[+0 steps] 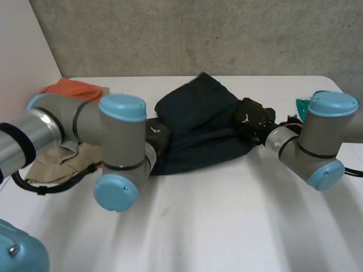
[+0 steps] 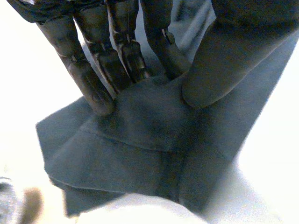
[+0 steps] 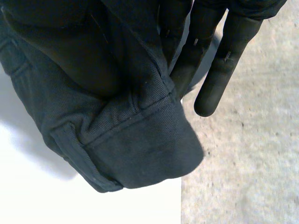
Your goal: Fold the laundry.
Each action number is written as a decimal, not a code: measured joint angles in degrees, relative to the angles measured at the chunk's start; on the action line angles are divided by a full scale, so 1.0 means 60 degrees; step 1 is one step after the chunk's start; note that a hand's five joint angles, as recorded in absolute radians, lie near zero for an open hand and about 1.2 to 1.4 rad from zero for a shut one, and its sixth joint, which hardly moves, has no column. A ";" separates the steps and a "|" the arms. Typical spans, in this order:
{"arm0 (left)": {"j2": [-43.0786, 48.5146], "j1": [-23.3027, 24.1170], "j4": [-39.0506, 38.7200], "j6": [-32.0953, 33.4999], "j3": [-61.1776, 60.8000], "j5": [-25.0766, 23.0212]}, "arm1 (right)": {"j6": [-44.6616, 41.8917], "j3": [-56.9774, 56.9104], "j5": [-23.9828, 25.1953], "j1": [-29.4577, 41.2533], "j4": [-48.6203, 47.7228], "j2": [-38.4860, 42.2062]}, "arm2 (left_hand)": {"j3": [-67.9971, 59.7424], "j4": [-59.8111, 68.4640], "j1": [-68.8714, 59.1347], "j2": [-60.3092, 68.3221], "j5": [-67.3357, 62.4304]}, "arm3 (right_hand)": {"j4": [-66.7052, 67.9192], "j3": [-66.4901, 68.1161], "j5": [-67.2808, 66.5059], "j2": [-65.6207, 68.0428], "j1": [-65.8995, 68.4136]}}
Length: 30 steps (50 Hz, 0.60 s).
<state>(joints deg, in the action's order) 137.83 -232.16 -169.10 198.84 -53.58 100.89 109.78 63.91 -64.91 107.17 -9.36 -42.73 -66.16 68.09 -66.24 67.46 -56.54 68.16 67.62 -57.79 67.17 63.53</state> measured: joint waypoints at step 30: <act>-0.5503 -0.1685 0.0821 -0.0067 0.0128 -0.1970 | 0.8312 -0.0888 -0.0866 -0.0218 0.3436 -0.5050 | -0.0326 0.0087 -0.0011 0.0164 -0.0240 | 0.0063 0.0029 -0.0145 0.0000 0.0063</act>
<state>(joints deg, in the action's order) 104.81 -242.27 -164.18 198.44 -52.81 89.06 159.66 58.59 -70.11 105.86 11.26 -73.02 -68.12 68.61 -66.30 68.45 -57.97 68.54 67.80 -58.66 67.17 63.90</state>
